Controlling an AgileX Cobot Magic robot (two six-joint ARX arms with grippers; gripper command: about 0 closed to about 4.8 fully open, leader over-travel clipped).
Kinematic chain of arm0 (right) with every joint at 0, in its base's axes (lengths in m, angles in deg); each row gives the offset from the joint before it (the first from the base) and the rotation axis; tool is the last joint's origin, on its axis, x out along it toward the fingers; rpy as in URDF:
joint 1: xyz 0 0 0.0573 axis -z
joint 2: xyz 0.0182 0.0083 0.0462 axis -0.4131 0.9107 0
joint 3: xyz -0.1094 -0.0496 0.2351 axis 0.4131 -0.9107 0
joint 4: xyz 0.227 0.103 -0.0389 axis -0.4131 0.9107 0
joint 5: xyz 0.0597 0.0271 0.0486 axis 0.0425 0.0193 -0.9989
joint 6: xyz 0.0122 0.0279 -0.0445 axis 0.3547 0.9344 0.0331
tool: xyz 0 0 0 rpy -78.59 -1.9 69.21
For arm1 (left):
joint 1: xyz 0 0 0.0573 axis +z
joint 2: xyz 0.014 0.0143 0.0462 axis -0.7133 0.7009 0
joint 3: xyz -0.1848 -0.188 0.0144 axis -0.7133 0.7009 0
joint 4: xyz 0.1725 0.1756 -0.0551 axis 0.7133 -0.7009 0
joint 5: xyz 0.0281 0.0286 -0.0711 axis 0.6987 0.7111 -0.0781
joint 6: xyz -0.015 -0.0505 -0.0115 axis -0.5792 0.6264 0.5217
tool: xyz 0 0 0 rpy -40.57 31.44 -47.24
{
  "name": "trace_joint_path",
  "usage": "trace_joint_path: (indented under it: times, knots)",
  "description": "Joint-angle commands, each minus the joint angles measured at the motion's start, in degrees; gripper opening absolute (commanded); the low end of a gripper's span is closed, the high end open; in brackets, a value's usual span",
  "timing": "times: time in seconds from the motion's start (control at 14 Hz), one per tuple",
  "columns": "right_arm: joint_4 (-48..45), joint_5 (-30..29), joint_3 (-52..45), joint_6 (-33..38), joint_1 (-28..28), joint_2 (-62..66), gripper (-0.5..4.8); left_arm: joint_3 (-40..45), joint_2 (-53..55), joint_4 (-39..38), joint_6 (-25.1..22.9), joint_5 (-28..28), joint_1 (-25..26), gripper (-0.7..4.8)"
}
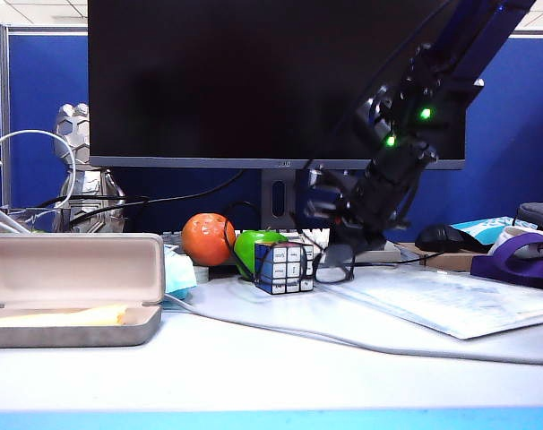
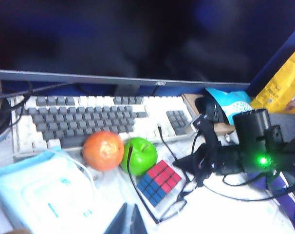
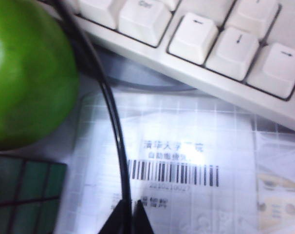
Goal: Pick up the glasses, fold the temples of the glasses, place the glasses into the glasses case, and finally close the glasses case.
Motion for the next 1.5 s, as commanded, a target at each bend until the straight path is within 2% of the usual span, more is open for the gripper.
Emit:
trace_joint_path:
  times: [0.07,0.21,0.43,0.57,0.64,0.86,1.0,1.07,1.14,1.29,1.36,1.5]
  knots:
    - [0.0,-0.6,0.3,-0.2,-0.2,-5.6,-0.03,-0.2,-0.1,-0.5,-0.1,-0.6,0.0,-0.03]
    - [0.2,-2.2,0.3,-0.2,-0.2,-11.4,-0.03,-0.2,-0.1,0.1,0.0,-4.8,0.0,-0.03]
    - [-0.6,-3.4,0.3,-0.2,-0.7,-19.8,-0.03,-0.2,0.0,1.5,-0.1,-14.3,-1.4,-0.03]
    - [-3.6,-9.4,0.3,0.2,-1.2,-25.2,-0.03,-0.2,0.3,2.6,-0.4,-14.5,-4.1,-0.02]
    - [-5.1,-15.5,0.3,0.5,-1.2,-27.8,-0.03,-0.2,0.3,4.2,-0.5,-14.5,-4.5,-0.02]
    - [-6.3,-28.9,0.3,4.5,-1.2,-31.8,-0.03,-0.2,0.3,5.5,-0.7,-13.9,-4.5,-0.02]
    - [-7.7,-39.2,0.3,7.2,-1.4,-33.5,-0.03,-0.2,0.3,6.3,-0.5,-16.5,-4.8,-0.02]
    - [-8.5,-43.0,0.3,7.6,-2.4,-34.2,-0.03,-0.2,0.3,7.3,1.2,-20.0,-4.9,-0.01]
    - [-9.0,-44.2,0.3,7.6,-3.0,-34.7,-0.03,-0.2,0.3,8.5,4.6,-22.4,-4.9,0.09]
    - [-11.2,-45.4,0.3,7.6,-5.3,-35.1,-0.03,-0.2,0.7,11.0,12.9,-26.6,-4.9,0.81]
    - [-13.0,-46.0,0.3,7.6,-6.4,-35.1,-0.03,-0.2,1.1,11.6,17.6,-28.4,-4.9,0.99]
    - [-16.1,-46.0,0.3,7.6,-8.8,-35.1,-0.03,-0.2,1.7,11.7,26.0,-32.2,-5.0,0.99]
